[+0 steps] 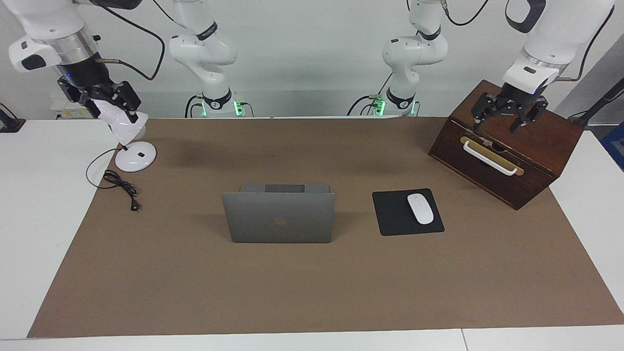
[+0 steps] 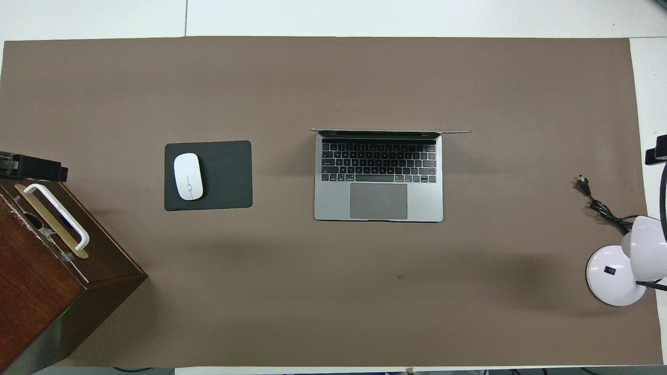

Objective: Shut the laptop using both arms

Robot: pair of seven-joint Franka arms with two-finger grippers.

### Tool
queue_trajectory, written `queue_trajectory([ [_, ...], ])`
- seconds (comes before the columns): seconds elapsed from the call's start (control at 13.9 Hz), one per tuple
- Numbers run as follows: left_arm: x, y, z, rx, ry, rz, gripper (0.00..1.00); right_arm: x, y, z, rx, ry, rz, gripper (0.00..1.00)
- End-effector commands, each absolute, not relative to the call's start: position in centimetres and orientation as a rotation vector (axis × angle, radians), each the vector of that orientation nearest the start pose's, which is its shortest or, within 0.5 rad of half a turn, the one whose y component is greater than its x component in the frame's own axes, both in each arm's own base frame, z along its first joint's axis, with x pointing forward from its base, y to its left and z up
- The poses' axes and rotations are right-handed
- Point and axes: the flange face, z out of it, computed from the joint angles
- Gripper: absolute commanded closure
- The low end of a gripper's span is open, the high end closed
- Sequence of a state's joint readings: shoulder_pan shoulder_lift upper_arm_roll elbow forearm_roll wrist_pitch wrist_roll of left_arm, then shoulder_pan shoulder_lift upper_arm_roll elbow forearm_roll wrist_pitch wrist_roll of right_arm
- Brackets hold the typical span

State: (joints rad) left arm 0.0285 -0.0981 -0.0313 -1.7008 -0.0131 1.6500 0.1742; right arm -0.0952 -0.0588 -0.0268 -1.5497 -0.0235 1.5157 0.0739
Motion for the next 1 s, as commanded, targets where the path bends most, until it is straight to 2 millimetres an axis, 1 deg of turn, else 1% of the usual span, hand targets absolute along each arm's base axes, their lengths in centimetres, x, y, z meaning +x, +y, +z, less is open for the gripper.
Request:
queue_trajectory([
  [0.0,52.7,-0.8,62.2,-3.145,0.273,-0.099,0.00,51.9,-6.9,66.1,-3.170,0.284,-0.049,0.00],
  [0.29,53.1,-0.8,62.5,-3.139,0.267,-0.152,0.00,51.9,-6.9,66.2,-3.170,0.279,-0.051,0.00],
  [0.79,53.1,-0.6,62.4,-3.141,0.260,-0.155,0.00,51.7,-7.0,66.1,-3.170,0.277,-0.037,0.00],
  [0.93,53.1,-0.1,62.4,-3.142,0.245,-0.155,0.00,51.0,-6.6,64.9,-3.169,0.263,0.002,0.00],
])
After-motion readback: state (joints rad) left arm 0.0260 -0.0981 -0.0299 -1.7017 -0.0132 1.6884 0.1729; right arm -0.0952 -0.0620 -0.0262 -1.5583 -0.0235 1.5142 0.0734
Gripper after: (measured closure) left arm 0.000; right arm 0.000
